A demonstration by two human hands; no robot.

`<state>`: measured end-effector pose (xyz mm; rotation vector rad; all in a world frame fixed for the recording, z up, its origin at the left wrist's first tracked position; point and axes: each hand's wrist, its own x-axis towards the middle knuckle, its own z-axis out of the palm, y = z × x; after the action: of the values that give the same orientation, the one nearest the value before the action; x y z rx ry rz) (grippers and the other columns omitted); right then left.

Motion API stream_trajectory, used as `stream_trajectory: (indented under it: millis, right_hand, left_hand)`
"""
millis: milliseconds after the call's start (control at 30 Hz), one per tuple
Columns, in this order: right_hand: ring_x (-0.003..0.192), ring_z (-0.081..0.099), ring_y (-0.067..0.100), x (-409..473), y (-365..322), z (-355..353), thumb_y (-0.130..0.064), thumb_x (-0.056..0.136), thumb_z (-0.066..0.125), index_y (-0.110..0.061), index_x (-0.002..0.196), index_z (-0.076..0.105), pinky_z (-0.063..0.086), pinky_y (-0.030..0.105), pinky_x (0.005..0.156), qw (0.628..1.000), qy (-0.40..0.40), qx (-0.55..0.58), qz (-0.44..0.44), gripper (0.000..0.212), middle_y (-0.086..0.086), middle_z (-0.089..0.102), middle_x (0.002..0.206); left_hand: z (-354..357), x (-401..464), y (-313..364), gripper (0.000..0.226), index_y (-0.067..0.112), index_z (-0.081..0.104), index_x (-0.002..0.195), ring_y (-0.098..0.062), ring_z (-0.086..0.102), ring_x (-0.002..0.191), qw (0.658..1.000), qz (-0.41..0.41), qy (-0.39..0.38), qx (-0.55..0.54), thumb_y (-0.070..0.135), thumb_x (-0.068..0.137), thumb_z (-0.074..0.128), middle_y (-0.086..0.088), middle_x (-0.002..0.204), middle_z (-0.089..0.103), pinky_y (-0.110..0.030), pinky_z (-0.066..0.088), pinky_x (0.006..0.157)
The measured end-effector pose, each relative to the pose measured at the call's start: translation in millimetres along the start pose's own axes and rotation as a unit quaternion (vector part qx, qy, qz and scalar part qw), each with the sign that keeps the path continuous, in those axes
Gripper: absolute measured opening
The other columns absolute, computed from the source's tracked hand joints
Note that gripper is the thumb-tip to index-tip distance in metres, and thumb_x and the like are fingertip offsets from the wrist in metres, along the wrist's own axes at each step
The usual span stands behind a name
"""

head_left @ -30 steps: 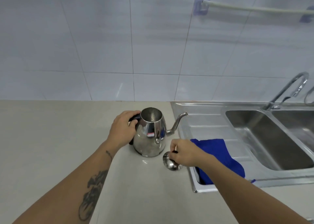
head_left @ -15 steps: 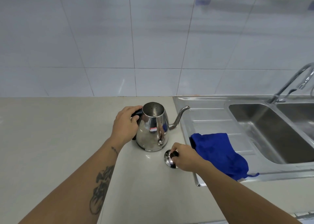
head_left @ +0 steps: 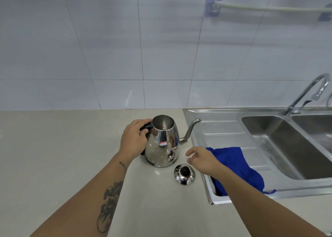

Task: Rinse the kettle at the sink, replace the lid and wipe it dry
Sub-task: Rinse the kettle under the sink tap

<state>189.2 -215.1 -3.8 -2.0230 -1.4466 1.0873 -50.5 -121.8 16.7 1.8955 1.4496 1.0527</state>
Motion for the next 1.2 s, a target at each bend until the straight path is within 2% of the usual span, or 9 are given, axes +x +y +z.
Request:
stream_trajectory:
  millis: [100,200,300,433,667,833,967,1100,1200]
  right_hand:
    - [0.078,0.058,0.017,6.0,-9.6,-10.7,-0.015,0.093,0.061,-0.019,0.117,0.06,0.055,0.034,0.073,0.996,0.021,0.079,0.026,0.024,0.005,0.061,0.09]
    - [0.088,0.06,0.017,11.8,-21.6,-17.6,-0.013,0.094,0.06,-0.019,0.13,0.053,0.055,0.031,0.074,0.99,0.036,0.133,0.043,0.037,0.009,0.059,0.116]
    - [0.101,0.061,0.021,20.2,-30.3,-18.9,-0.015,0.093,0.061,-0.024,0.14,0.045,0.056,0.034,0.077,0.985,0.049,0.162,0.04,0.051,0.012,0.058,0.125]
    - [0.107,0.064,0.029,30.2,-40.1,-14.6,-0.014,0.096,0.055,-0.027,0.133,0.05,0.057,0.041,0.086,0.981,0.066,0.184,0.012,0.039,0.014,0.064,0.115]
    - [0.092,0.069,0.029,47.5,-32.3,-8.4,-0.016,0.101,0.05,-0.019,0.105,0.067,0.057,0.051,0.089,0.973,0.14,0.183,-0.019,0.018,0.007,0.07,0.094]
    - [0.094,0.07,0.035,33.9,-27.9,-25.5,-0.015,0.102,0.05,-0.017,0.102,0.067,0.06,0.048,0.085,0.965,0.155,0.204,-0.051,0.017,0.02,0.07,0.098]
    - [0.093,0.072,0.028,9.7,-18.4,-63.8,-0.014,0.103,0.047,-0.014,0.1,0.064,0.061,0.039,0.083,0.958,0.176,0.218,-0.068,0.018,0.014,0.072,0.098]
    - [0.091,0.073,0.029,-15.9,5.3,-114.3,-0.012,0.102,0.049,-0.015,0.097,0.065,0.062,0.04,0.079,0.954,0.207,0.207,-0.07,0.017,0.013,0.074,0.094]
    - [0.091,0.072,0.028,-35.7,33.6,-156.2,-0.01,0.1,0.051,-0.017,0.095,0.065,0.063,0.038,0.075,0.953,0.229,0.187,-0.067,0.017,0.01,0.075,0.089]
  left_hand:
    - [-1.2,0.2,-3.8,0.04,0.028,0.064,0.124,-0.013,0.055,0.116,1.0,-0.007,-0.006,-0.011,0.006,0.092,0.055,0.01,0.123,0.062,-0.026,0.039,0.1]
    - [-5.2,-2.1,-8.8,0.041,0.028,0.063,0.124,-0.011,0.056,0.113,0.999,-0.024,0.009,-0.048,0.005,0.09,0.06,0.012,0.119,0.062,-0.03,0.043,0.103]
    - [-11.3,-4.1,-12.6,0.04,0.029,0.067,0.12,-0.003,0.058,0.102,0.993,-0.072,0.028,-0.092,0.006,0.087,0.066,0.013,0.112,0.064,-0.022,0.045,0.096]
    - [-17.3,-4.6,-22.5,0.035,0.032,0.07,0.109,-0.005,0.064,0.101,0.975,-0.124,0.022,-0.183,0.01,0.084,0.073,0.013,0.106,0.071,-0.024,0.047,0.093]
    - [-23.4,4.3,-21.6,0.032,0.024,0.073,0.107,0.007,0.06,0.063,0.958,-0.137,-0.017,-0.25,0.002,0.083,0.072,0.01,0.089,0.071,-0.016,0.045,0.068]
    - [-22.5,19.9,8.1,0.028,0.024,0.073,0.1,0.003,0.067,0.087,0.951,-0.123,-0.011,-0.284,0.001,0.084,0.07,0.009,0.096,0.075,-0.012,0.048,0.075]
    - [-12.6,27.2,45.0,0.028,0.02,0.074,0.105,-0.002,0.069,0.092,0.952,-0.081,-0.061,-0.29,0.002,0.084,0.071,0.006,0.1,0.076,-0.015,0.048,0.081]
    - [17.9,24.5,93.9,0.027,0.019,0.073,0.107,0.005,0.058,0.054,0.953,-0.058,-0.082,-0.286,0.004,0.085,0.07,0.007,0.09,0.072,-0.01,0.043,0.056]
    - [53.4,15.5,131.2,0.025,0.022,0.074,0.103,0.005,0.055,0.051,0.954,-0.036,-0.104,-0.278,0.005,0.086,0.068,0.018,0.073,0.068,-0.013,0.04,0.052]
